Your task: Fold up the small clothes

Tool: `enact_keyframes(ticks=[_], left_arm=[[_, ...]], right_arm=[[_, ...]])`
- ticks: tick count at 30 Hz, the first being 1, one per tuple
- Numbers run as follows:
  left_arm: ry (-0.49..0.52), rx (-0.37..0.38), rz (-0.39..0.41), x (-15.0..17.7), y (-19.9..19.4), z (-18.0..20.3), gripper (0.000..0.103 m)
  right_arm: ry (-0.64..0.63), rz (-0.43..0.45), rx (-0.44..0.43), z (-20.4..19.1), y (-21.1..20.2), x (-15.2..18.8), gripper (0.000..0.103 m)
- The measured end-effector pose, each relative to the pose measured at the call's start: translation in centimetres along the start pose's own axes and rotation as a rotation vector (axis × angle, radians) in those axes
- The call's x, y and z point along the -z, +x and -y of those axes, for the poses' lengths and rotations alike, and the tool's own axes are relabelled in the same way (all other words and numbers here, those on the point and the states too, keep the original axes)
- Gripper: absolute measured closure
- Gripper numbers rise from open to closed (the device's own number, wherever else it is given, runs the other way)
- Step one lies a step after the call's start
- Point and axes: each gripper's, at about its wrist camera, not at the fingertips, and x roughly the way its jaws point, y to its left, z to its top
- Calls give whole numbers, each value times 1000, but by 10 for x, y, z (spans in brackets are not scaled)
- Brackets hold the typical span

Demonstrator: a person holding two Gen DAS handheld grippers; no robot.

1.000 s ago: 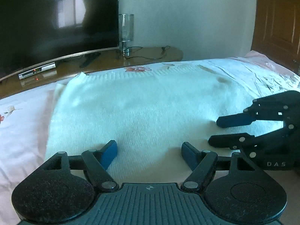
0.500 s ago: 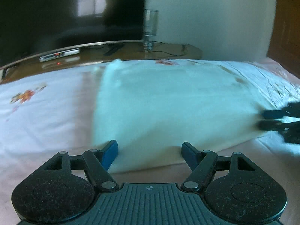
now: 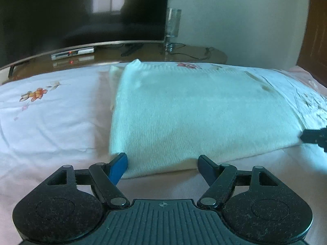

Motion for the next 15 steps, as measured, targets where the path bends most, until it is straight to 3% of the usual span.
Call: enact_keyframes(ticks=[5, 6, 15], left_arm=[[8, -22, -17, 2, 5, 1, 28], [8, -26, -24, 1, 6, 3, 28], [-1, -36, -32, 0, 2, 5, 28]], right_arm=[[2, 8, 23, -5, -15, -11, 82], [5, -39, 27, -3, -7, -8, 81], [-8, -44, 39, -3, -1, -7, 80]])
